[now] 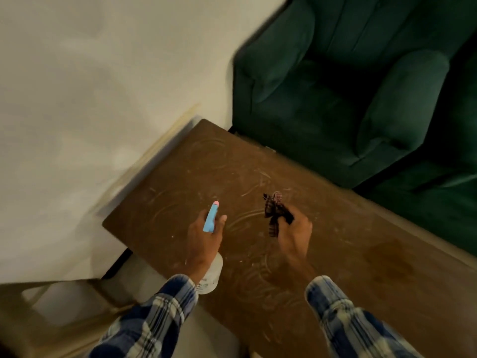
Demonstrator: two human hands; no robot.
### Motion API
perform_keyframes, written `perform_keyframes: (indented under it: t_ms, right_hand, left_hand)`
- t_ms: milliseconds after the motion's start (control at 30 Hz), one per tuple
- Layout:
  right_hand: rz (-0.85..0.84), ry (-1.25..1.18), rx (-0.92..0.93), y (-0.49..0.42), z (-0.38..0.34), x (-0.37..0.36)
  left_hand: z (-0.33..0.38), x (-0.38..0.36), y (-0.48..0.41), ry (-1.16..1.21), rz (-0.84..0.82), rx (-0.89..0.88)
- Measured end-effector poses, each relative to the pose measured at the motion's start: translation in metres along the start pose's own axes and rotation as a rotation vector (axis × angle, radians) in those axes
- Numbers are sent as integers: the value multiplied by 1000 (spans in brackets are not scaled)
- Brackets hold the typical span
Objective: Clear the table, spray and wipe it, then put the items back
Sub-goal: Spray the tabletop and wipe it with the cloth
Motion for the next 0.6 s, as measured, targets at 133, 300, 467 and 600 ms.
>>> perform_keyframes:
  t_ms: [133,300,467,600]
  right_hand:
    - [39,44,-43,-33,15,17]
    - [30,70,-68,-46,22,12]
    - [-22,113,-24,-40,18,-28]
    - [-91,136,7,-20,10,-81]
  left_hand:
    - [12,-36,-14,-26,-99,5]
    - [5,-44,-20,-42,-68,27]
    - [-25,-11,-9,-39,11,76]
    - [-79,28,-7,-35,83,127]
Point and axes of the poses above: each hand's wrist, its own y-axis away from the middle knuckle, its own x-axis out of the back of the hand, z = x × y, the point moved 3 cm from there along -y, towards the middle knuckle, and after that the axes turned 8 degrees about z, right-handed, at the moved point
